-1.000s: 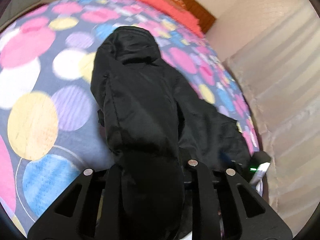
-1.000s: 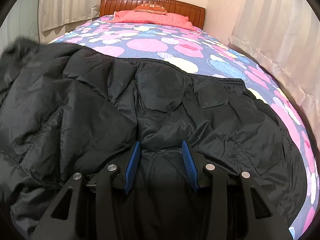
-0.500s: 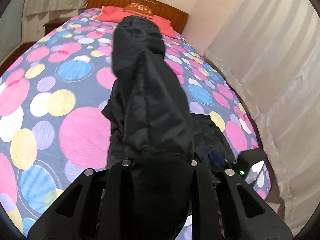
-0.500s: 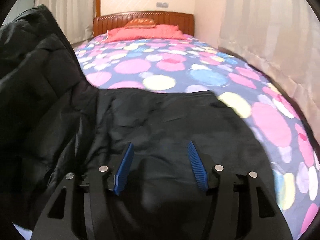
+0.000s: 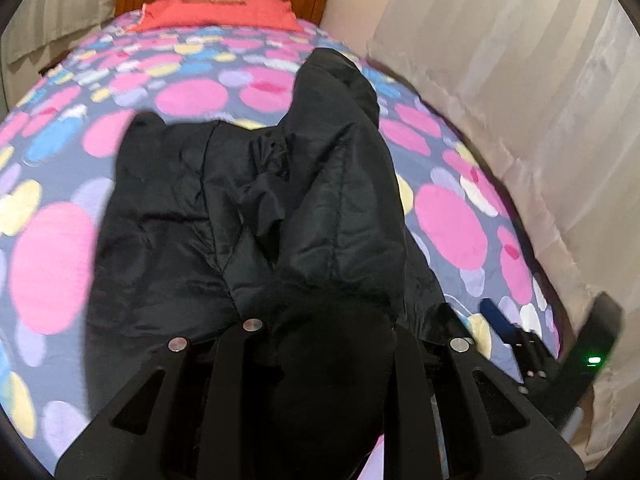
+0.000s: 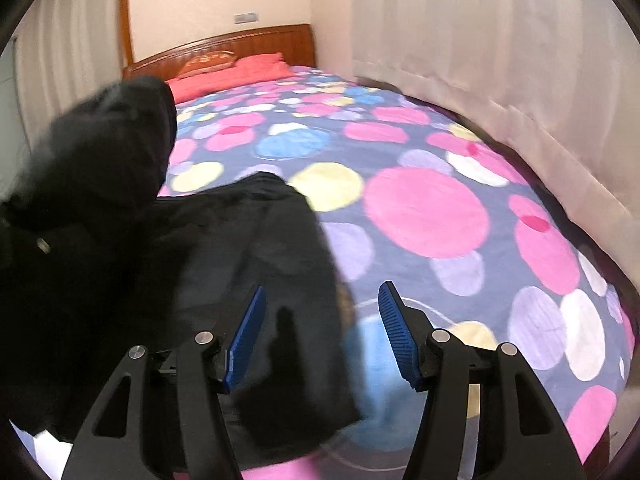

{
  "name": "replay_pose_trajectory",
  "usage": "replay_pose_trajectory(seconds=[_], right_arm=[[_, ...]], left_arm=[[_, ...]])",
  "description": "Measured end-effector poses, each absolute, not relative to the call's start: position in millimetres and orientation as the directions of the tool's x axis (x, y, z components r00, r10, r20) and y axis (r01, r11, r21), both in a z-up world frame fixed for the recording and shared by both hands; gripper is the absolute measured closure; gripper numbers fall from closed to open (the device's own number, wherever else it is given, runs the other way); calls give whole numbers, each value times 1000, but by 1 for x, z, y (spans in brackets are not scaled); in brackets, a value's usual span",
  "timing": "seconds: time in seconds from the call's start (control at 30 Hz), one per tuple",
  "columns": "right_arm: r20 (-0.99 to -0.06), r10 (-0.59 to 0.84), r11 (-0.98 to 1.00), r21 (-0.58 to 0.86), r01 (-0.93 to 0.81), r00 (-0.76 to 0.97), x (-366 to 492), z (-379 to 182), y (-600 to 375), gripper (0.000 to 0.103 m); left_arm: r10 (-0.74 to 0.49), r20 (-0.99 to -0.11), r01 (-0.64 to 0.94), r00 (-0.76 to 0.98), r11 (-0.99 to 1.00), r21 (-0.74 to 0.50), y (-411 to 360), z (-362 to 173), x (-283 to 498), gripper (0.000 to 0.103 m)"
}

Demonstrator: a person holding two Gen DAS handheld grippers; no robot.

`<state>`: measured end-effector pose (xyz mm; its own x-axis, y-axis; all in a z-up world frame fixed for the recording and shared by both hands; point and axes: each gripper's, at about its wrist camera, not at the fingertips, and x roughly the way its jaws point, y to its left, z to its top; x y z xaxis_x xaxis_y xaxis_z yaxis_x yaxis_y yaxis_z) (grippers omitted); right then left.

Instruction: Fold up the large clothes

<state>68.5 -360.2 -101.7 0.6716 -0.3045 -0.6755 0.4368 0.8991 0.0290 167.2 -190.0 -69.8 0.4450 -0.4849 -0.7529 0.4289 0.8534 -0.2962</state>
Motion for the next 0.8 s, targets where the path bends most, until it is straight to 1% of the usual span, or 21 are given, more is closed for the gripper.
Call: replay_pose_trajectory(seconds=[0.17,0.27,0.33,0.43,0.5,0.57,0.63,0.7,0.8], right_arm=[[-688,-316,887,31,461,653,63,-107,-372,45],[-694,-317,887,25,461,647,63,-110,-372,45],[-695,-315,889,22,457,647,63,-108,-371,45],[-688,-322,888,18,459,650,60,-103,-370,45],[-685,-324,888,18,460,653,60,-99,-370,45],[-681,-327,889,14,458,655,58,-95,-367,45],[-680,-324,891,16,454,658,57,-91,-365,45],[-680,-309,892,35,450,665,56,-86,-363,45],[-673,-281,898,67,436,684,54,-77,-356,45]], left_arm=[[-514,-747,435,423,838,-330,-209,-101,169,84],[-503,-744,459,440,838,-295,-218,-110,165,84],[-512,-737,469,441,832,-296,-217,-107,161,81],[-544,-719,475,433,816,-331,-213,-95,153,66],[-568,-702,493,431,799,-344,-209,-84,145,45],[-593,-678,513,435,782,-355,-203,-73,136,37],[-616,-655,530,438,765,-365,-196,-61,124,34],[-640,-630,549,439,746,-376,-186,-50,114,28],[-622,-600,541,502,768,-343,-157,-38,105,26]])
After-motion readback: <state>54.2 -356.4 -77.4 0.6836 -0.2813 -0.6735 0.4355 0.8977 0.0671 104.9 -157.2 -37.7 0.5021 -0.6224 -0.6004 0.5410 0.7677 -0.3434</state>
